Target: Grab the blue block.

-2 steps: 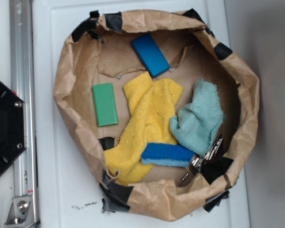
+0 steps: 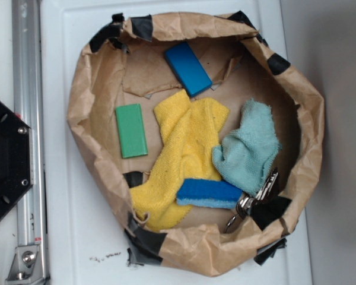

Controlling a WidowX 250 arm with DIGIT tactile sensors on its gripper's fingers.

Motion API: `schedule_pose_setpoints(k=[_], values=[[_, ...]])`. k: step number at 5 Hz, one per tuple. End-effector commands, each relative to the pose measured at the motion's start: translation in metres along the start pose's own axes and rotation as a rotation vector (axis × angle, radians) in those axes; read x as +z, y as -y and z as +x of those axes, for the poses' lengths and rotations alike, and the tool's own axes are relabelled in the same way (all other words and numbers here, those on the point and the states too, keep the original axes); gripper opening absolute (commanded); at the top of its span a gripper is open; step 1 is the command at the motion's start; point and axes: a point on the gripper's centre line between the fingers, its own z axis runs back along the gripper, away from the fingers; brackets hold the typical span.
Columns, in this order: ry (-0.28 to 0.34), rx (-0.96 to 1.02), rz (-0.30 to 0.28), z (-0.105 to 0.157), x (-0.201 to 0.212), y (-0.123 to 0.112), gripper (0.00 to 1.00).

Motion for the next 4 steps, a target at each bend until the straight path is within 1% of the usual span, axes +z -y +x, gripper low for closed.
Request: schedule_pose_setpoints(k=[1, 2, 3, 4], values=[[0.097, -0.355, 0.131, 0.093, -0.046, -0.013, 1.00], [0.078, -0.596, 0.047, 0.115, -0.084, -0.020, 1.00], [0.076, -0.787, 0.054, 0.118, -0.110, -0.029, 1.00], [0.018, -0.845, 0.044, 0.117, -0.128, -0.046, 1.00]])
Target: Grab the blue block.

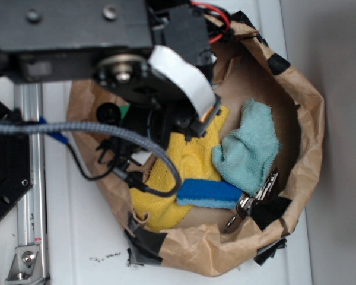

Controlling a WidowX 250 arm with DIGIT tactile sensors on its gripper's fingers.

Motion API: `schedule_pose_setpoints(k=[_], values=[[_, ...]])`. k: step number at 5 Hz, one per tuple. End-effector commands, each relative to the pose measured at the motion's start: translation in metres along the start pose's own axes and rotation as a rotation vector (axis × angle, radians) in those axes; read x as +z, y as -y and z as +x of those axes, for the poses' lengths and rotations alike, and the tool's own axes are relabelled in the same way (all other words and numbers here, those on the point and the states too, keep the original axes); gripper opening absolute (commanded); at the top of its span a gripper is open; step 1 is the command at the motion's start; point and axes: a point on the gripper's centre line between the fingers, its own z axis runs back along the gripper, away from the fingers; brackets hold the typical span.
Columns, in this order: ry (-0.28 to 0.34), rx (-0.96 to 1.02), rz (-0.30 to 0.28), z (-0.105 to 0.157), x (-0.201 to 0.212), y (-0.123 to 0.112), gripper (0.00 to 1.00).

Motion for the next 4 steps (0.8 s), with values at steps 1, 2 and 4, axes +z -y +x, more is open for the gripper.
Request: schedule_pose_setpoints(k=[1, 2, 4], values=[[-0.042, -0.104, -0.009, -0.008, -0.021, -0.010, 1.00], [-0.146, -0.190, 0.038, -0.002, -0.037, -0.021, 1.00], [-0.189, -0.187, 0.032, -0.026, -0.057, -0.041, 1.00]])
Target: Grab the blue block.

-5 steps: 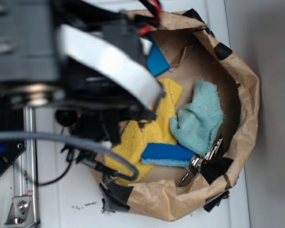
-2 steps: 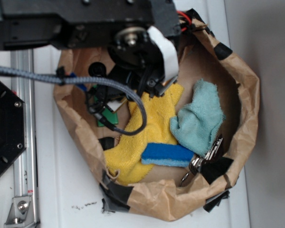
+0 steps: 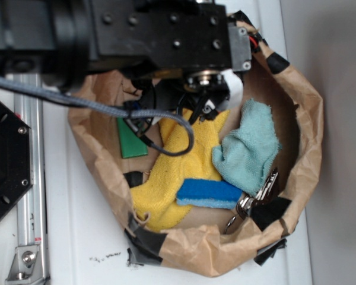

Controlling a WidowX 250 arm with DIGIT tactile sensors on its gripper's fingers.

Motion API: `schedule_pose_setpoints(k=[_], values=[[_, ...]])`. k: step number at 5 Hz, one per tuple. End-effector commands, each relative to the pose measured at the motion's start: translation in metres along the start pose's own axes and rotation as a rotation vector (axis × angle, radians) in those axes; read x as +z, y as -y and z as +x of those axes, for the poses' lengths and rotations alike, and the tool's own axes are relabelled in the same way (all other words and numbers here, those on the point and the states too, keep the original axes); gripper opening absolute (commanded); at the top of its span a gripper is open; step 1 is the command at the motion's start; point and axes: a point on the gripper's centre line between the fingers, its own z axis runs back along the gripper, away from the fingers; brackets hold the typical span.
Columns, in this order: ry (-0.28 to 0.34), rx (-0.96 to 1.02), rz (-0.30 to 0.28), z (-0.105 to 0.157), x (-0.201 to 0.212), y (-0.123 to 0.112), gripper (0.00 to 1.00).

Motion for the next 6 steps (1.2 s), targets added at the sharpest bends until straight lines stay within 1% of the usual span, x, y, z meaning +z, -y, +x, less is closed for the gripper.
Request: schedule_pose_setpoints(k=[1, 2, 3, 4, 5, 6], values=[[0.032, 0.029, 0.042, -0.011, 0.001, -0.008, 1.00], [0.076, 0.034, 0.036, -0.011, -0.002, -0.008, 1.00], [0.145, 0.035, 0.047, -0.013, -0.011, -0.015, 1.00], [0.172, 0.074, -0.032, -0.022, -0.032, -0.031, 1.00], [0.174, 0.079, -0.028, -0.020, -0.032, -0.030, 1.00], [0.170, 0.106, -0.016, -0.020, -0.031, -0.030, 0.00]])
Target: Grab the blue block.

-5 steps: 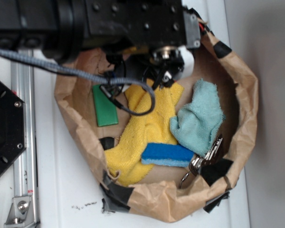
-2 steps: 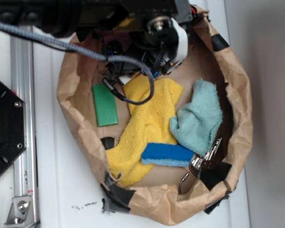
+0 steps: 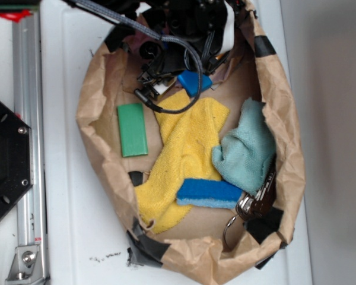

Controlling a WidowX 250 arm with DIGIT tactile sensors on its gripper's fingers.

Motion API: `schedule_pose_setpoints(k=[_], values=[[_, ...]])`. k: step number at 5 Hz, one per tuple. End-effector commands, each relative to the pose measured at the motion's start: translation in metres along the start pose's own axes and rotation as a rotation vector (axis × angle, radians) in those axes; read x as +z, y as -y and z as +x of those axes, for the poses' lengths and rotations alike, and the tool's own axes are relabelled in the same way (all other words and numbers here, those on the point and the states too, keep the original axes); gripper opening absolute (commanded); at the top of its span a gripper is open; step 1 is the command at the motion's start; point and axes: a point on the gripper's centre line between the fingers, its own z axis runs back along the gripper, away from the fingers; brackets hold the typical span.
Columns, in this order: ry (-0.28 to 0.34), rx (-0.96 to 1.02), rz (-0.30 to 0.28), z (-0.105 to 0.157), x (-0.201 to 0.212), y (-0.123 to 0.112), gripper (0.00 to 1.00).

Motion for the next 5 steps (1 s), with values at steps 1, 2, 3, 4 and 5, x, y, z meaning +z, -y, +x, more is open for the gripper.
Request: schedule_pose_setpoints(k=[1, 2, 3, 4, 5], values=[[0.019, 0.023, 0.090, 0.005, 0.016, -0.005, 0.00], [0.024, 0.031, 0.084, 0.006, 0.016, -0.006, 0.00], [0.037, 0.012, 0.102, 0.012, 0.028, -0.003, 0.00], [0.116, 0.068, 0.098, 0.021, 0.058, 0.005, 0.00], [0.257, 0.312, 0.153, 0.040, 0.109, 0.024, 0.00]])
